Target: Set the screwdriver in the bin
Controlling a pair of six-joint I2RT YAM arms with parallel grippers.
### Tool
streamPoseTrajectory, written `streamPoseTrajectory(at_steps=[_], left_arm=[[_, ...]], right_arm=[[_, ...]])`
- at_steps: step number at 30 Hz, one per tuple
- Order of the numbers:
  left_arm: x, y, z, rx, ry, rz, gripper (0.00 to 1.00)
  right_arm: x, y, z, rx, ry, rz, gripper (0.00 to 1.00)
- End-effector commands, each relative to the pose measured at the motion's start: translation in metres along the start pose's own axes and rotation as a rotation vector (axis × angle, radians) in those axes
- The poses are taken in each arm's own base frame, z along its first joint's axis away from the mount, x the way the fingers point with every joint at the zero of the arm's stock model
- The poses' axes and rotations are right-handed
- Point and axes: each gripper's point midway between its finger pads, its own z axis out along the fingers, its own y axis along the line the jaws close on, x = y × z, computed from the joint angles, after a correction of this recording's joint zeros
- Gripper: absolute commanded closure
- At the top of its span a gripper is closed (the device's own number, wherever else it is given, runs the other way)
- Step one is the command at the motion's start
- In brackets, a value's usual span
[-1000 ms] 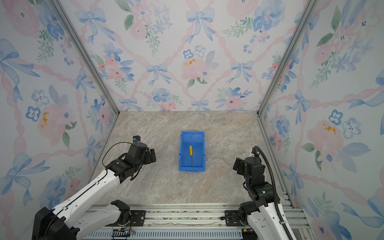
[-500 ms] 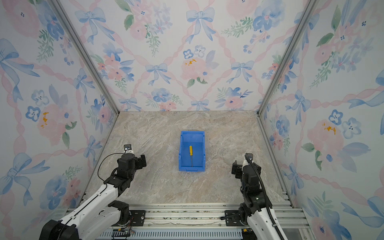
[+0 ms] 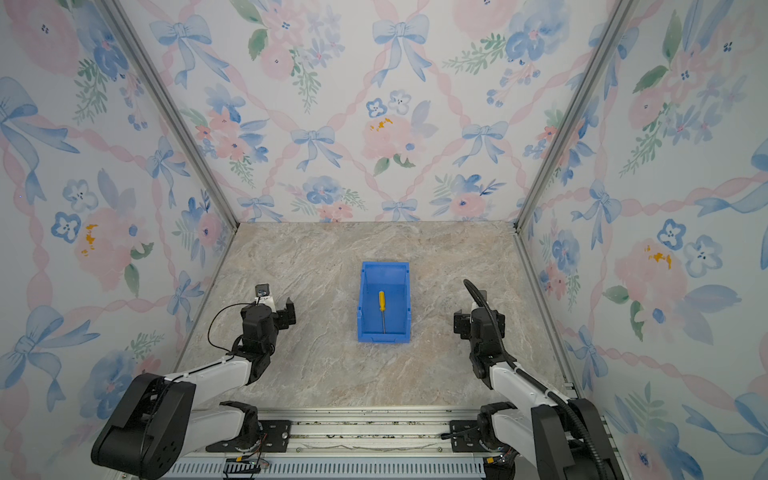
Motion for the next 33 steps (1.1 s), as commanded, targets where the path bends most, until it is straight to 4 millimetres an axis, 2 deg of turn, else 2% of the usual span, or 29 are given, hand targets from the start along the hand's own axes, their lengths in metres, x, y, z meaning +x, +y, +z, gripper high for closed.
streamPoseTrajectory(at_steps=[1, 5, 11, 21, 24, 33], left_arm=[[-0.031, -0.003, 0.001, 0.027, -0.144, -0.025, 0.03], [-0.033, -0.002, 0.006, 0.016, -0.146, -0.003, 0.03], [-0.037, 0.001, 0.013, 0.025, -0.17, 0.043, 0.02], [-0.023, -0.001, 0.026, 0.075, -0.166, 0.02, 0.03], [-0.019, -0.002, 0.029, 0.085, -0.165, 0.021, 0.02], [-0.019, 0.005, 0.032, 0.054, -0.158, -0.001, 0.02]], right_arm=[[-0.053, 0.003, 0.011, -0.016, -0.173, 0.044, 0.03], [-0.06, 0.006, 0.024, -0.026, -0.18, 0.043, 0.03], [-0.057, 0.002, 0.034, -0.025, -0.185, 0.06, 0.03], [-0.044, 0.007, 0.051, -0.026, -0.165, 0.063, 0.03], [-0.043, 0.001, 0.053, -0.025, -0.166, 0.092, 0.03], [-0.043, 0.001, 0.053, -0.023, -0.166, 0.089, 0.03]])
